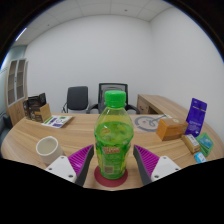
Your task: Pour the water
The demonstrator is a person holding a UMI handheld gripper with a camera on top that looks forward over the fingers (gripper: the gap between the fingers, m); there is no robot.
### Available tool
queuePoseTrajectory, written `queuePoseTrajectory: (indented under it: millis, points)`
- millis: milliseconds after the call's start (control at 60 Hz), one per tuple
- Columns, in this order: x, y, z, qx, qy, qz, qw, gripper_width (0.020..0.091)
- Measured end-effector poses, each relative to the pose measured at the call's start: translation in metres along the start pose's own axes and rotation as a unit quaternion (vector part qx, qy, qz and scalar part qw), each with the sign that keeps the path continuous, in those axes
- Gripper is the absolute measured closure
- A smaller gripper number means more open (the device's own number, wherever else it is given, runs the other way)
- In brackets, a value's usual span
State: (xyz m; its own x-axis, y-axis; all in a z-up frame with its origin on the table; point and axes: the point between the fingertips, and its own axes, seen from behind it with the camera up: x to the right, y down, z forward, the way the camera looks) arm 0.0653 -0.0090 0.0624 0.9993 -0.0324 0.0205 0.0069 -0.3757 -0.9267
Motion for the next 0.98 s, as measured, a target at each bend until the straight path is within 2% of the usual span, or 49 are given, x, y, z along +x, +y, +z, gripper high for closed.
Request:
queuePoseTrajectory:
  millis: [50,233,333,467,700,783,983]
  points:
    - [-0.002,0.009,-0.016,-0.014,0.004,0.006,1.000,0.0237]
    - [-0.032,0.032,-0.098,-0.082,0.020,0.015,0.996,0.0251]
    - [-0.062,0.020,-0.137,-0.095,0.024,0.033,0.995,0.0250]
    - [-0.103,-0.018,-0.173,-0.086,0.014,0.052,0.995,0.0237]
    - [-0.133,-0.077,-0.203,-0.034,0.007,0.030,0.999,0.0238]
    - [-0.135,-0.090,-0.208,-0.020,0.012,0.022,0.999,0.0240]
    - [-0.142,-0.101,-0.209,-0.013,0.021,0.020,0.999,0.0239]
